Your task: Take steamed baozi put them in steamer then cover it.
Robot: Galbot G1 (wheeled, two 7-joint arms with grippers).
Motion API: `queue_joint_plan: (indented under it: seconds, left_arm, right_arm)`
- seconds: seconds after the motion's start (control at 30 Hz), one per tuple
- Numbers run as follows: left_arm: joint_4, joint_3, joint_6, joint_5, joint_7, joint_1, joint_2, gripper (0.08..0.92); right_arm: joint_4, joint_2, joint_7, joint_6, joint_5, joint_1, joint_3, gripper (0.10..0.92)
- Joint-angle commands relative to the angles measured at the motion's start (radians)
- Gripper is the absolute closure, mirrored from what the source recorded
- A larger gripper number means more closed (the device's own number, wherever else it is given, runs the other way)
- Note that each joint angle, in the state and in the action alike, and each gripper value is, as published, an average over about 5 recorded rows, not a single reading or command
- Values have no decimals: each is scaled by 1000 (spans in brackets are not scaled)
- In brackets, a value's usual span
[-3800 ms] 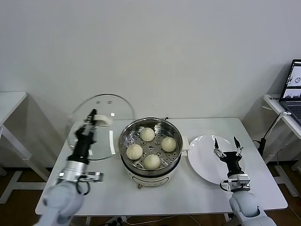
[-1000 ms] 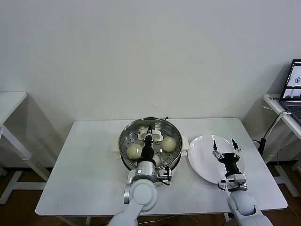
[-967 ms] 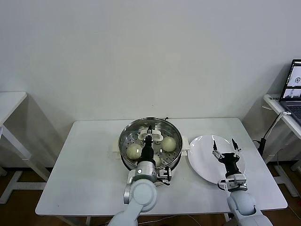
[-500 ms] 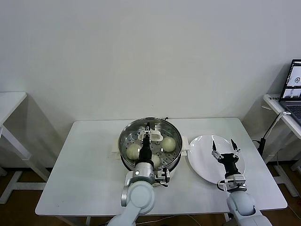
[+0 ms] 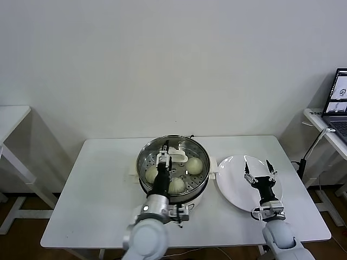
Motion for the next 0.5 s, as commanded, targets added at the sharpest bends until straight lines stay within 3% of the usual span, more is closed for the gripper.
queue_joint_plan:
  seconds: [0.03,0.1,0.2,0.33,0.5]
  left_arm:
    - [-218,-337,-86,-859,-257,75,193,178]
    - [-183,-470,-173,-1118,-371,100,183,177]
    - [-87,-638,-320,-1425,-445,143,163,177]
    - [69,-764,-523,-1609,-385,209,148,177]
    - [203,-792,-719,-1659,-281,275,132,177]
  right_arm:
    - [96,-9,-20,-57,137,-46,7,203]
    - [125,-5,-36,-64,197,-62,20,203]
    - [155,-1,-56,-65,246,-84,32,203]
    - [179,1,-64,-77,262,-106,40,203]
    - [196,15,-62,-85,264,-131,54,203]
